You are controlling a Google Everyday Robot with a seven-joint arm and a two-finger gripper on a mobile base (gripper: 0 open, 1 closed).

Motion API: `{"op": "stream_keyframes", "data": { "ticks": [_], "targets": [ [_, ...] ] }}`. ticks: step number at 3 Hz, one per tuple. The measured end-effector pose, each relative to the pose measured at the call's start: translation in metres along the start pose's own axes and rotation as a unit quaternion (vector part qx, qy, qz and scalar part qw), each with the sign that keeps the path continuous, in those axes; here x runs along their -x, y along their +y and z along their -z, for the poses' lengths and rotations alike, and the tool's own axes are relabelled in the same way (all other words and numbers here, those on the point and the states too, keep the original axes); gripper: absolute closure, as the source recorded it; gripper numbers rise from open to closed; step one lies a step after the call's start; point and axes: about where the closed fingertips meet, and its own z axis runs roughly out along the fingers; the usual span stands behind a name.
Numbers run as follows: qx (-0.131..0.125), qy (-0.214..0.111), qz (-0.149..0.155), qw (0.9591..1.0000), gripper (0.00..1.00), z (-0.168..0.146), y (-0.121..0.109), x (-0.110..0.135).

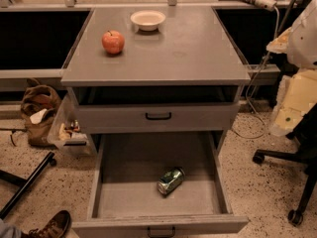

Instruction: Pick green can from middle drawer and place on counter

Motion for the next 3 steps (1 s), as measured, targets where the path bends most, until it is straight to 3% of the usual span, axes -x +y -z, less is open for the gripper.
{"op": "stream_keyframes", "data": {
  "ticks": [1, 2, 3],
  "targets": [
    [0.0, 0.0, 0.0, 1.0, 0.0, 0.0, 0.0, 0.0],
    [0.013, -0.026, -0.002, 0.9996, 0.0, -0.034, 0.007, 0.014],
    [0.061, -0.083, 0.009, 0.9947, 0.0, -0.144, 0.029, 0.057]
  ]
}}
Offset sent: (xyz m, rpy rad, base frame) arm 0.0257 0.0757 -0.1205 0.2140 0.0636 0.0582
